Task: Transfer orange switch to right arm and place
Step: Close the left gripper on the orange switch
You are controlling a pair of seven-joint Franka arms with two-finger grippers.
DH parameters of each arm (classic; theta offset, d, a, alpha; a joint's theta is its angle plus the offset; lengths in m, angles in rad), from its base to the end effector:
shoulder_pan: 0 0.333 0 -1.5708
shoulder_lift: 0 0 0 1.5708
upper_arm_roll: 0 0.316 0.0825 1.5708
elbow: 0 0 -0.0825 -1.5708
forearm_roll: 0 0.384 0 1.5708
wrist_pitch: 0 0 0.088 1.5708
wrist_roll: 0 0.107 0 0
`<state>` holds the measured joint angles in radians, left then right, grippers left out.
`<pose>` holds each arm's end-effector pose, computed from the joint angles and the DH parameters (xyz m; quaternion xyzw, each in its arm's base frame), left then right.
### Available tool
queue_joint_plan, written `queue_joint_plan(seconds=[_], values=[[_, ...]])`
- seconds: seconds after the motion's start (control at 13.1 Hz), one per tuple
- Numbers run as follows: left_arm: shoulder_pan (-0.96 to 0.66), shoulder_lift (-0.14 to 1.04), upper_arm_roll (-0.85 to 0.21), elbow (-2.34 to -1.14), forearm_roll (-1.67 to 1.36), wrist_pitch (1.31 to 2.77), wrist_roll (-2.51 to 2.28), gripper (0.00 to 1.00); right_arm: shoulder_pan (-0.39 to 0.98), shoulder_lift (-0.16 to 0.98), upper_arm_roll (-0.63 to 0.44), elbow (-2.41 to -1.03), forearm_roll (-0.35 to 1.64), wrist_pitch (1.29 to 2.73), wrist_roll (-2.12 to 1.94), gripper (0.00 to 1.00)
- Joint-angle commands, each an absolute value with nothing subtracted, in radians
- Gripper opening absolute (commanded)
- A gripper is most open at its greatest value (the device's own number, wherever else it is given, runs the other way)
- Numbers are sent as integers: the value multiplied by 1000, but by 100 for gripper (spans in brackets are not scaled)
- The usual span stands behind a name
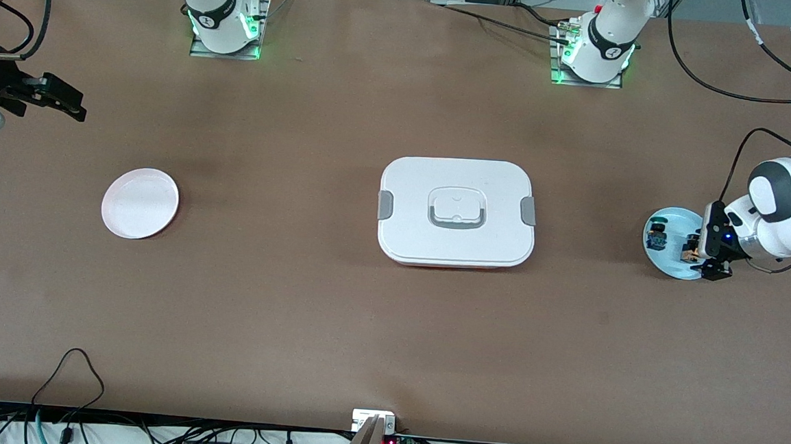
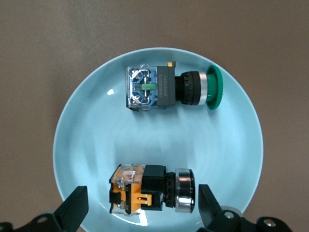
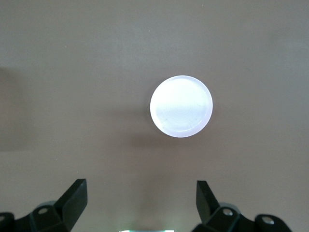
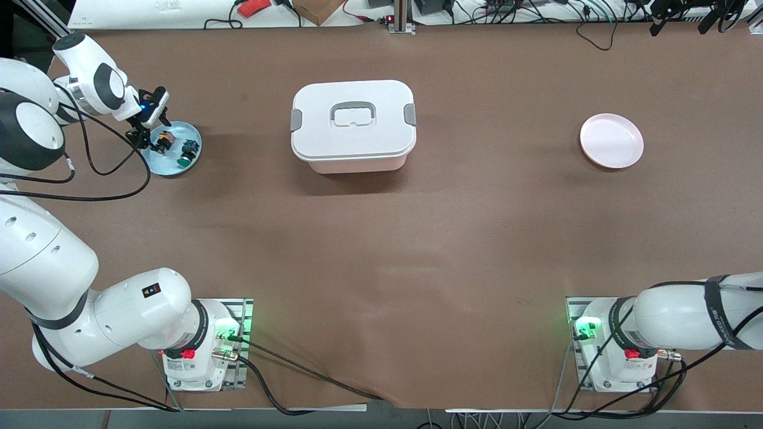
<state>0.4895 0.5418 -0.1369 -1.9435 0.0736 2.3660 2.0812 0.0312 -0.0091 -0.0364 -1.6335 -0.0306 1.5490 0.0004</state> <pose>0.5702 0.2129 0.1934 0.6327 -0.7722 -0.0088 0.0569 0.5472 -0.0063 0.5983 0.9992 -0.0025 -0.0377 0.0150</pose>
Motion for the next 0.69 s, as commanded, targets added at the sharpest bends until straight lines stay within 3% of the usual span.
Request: queue_joint_plan(seconds=[0.0, 0.61], values=[[526, 563, -170, -1937, 51, 2387, 2123, 100, 32, -9, -37, -1618, -18, 1532, -9, 100], [555, 563, -198, -1919, 5, 2379, 2195, 100, 32, -8, -38, -1618, -12, 1540, -3, 100]])
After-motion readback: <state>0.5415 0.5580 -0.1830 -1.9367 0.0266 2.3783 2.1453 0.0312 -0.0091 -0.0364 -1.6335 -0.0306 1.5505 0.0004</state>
